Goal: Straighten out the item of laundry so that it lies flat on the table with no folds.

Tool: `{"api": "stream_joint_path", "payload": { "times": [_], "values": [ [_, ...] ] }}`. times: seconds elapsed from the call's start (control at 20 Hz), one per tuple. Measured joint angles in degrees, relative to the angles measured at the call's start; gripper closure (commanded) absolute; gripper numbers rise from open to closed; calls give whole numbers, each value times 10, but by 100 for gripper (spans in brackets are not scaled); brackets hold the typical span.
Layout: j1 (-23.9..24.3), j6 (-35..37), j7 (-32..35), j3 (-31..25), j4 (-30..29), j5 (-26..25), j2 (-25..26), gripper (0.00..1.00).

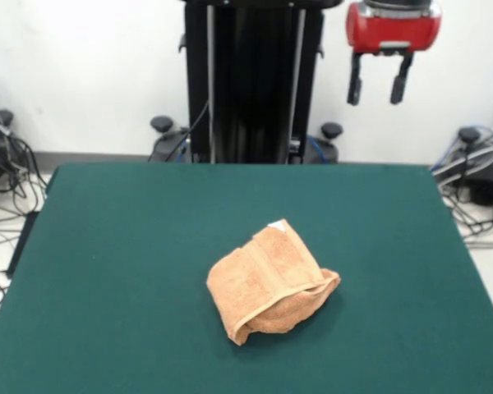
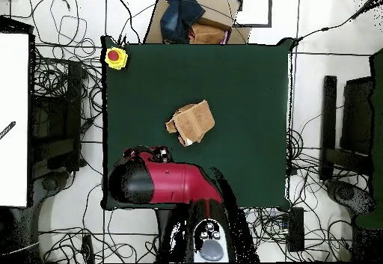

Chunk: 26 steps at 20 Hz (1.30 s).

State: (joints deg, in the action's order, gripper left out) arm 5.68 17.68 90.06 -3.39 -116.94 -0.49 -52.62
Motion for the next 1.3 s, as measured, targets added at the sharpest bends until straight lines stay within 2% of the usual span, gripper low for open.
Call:
{"api": "stream_joint_path", "payload": {
  "times": [0.3,0.6,1.3],
  "values": [
    [57,0,0,-17,4,0,-5,0],
    [84,0,0,-29,14,-7,3,0],
    [158,27,0,-78,24,-74,22,0]
  ]
}}
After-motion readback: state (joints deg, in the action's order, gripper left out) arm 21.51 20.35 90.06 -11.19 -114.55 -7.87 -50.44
